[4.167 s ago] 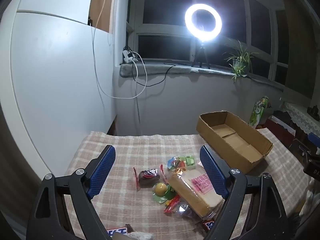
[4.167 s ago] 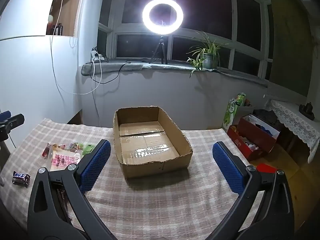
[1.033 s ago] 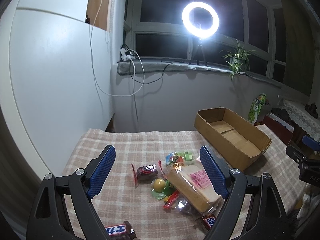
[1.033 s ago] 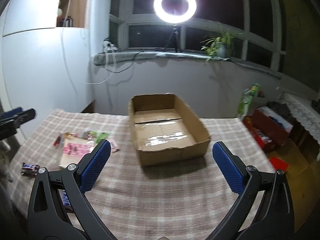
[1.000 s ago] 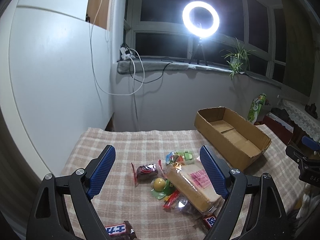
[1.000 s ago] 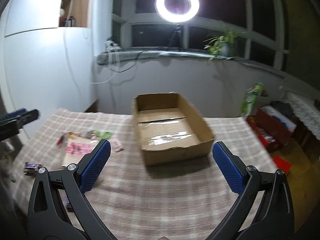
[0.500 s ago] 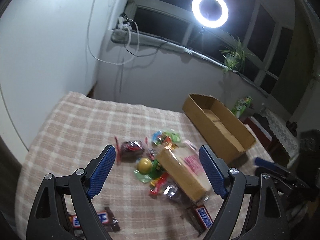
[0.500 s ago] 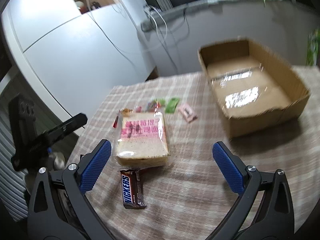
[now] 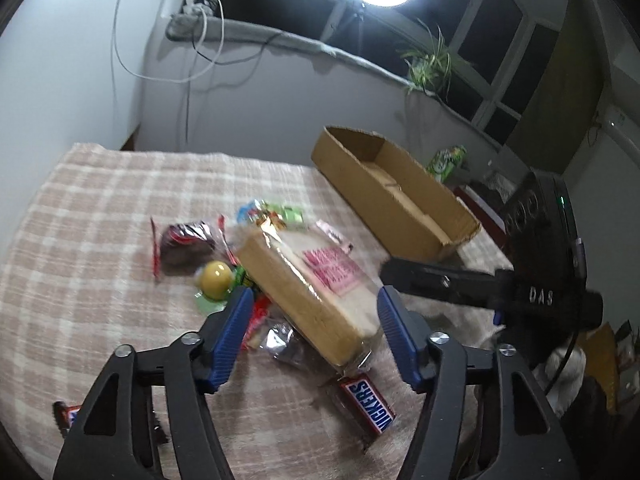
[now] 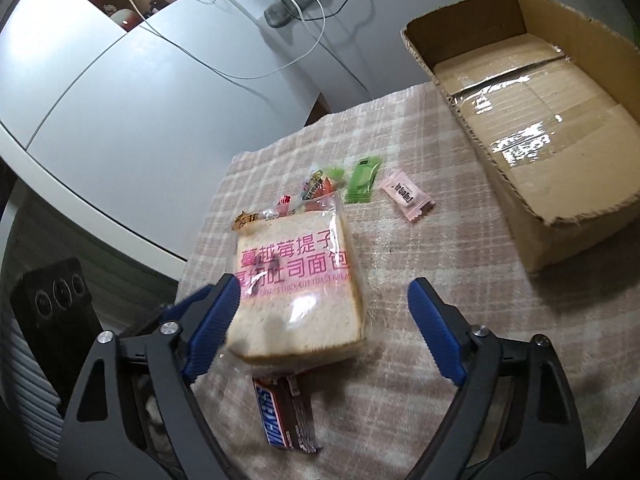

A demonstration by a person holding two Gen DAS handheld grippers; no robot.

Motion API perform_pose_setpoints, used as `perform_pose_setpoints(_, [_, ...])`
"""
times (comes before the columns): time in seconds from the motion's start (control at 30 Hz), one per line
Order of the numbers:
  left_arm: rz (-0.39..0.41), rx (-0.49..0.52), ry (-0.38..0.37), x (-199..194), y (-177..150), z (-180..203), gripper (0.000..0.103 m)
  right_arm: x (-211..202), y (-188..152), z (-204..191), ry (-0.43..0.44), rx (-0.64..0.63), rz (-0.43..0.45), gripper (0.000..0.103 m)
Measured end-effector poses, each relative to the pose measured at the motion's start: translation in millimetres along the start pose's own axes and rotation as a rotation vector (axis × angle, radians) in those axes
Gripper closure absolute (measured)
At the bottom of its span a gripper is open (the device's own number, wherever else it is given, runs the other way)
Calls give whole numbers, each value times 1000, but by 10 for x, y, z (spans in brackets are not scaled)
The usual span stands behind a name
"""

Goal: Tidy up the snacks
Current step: 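Reach the left and right tools to the bread loaf and grasp it together, then carry the bread loaf with the right tool into the box and release it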

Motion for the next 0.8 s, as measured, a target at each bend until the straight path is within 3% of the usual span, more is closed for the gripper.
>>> perform_pose_setpoints(0.13, [-28,18,-3,90,-72,39,50,146,-7,16,10,12,-32,21])
perform_pose_setpoints(0.4, [-51,16,-1,206,-93,10,50,246,-21,-63,62,7,-70,39])
perform_pose_setpoints(0.8, [-53,54,9,245,-100,98,52,75,-56,-195,32,-36,-32,41])
Point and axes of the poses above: each gripper's, at about its wrist camera, not at the fingertips, and x roughly the way its jaws point, z to its right, y to its top, the point moved 6 cm from there along x, roughly the way its jaws point, and after that the axes turned 3 degrees about z, right-handed, at the moved point
